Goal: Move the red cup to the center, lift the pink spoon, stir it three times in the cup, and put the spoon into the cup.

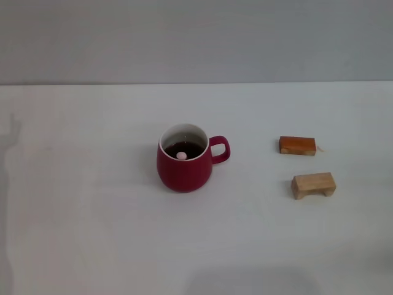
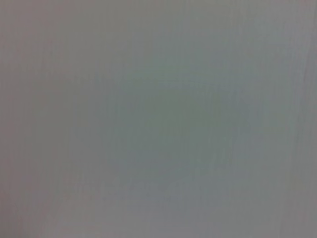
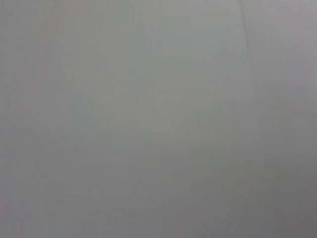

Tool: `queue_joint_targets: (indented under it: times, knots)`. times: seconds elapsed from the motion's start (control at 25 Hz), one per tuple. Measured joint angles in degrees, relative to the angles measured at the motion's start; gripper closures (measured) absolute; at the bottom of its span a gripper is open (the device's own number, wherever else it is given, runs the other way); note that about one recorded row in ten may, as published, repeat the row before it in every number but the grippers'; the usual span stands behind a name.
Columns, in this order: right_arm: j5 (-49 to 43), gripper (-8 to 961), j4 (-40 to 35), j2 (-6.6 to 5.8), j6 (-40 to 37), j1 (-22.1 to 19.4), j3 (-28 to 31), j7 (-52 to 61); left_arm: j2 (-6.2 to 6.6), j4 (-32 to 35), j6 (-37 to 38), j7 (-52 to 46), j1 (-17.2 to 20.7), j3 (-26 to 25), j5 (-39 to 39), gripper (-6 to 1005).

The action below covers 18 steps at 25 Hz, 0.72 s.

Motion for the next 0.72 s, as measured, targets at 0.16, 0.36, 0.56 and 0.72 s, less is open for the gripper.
queue_joint_targets:
  times: [0.16, 0.36, 0.56, 0.72]
  knots:
    - [-1.7, 213, -10.3, -0.39, -3.0, 4.4, 0.0, 7.6, -0.03, 0.3, 0.1, 0.1, 0.1, 0.0, 0.0, 170]
    - [-1.7, 213, -14.7, -0.60, -3.9, 6.7, 0.1, 8.3, -0.16, 0.8, 0.3, 1.1, 0.0, 0.1, 0.1, 170]
    - [-2.7, 213, -15.4, -0.41, -5.1, 7.0, 0.1, 8.3, -0.29, 0.9, 1.1, 1.3, -0.2, 0.3, 0.1, 170]
    - [-3.2, 213, -15.5, -0.22, -5.1, 6.6, 0.1, 8.4, -0.30, 0.8, 1.5, 1.3, -0.3, 0.2, 0.0, 170]
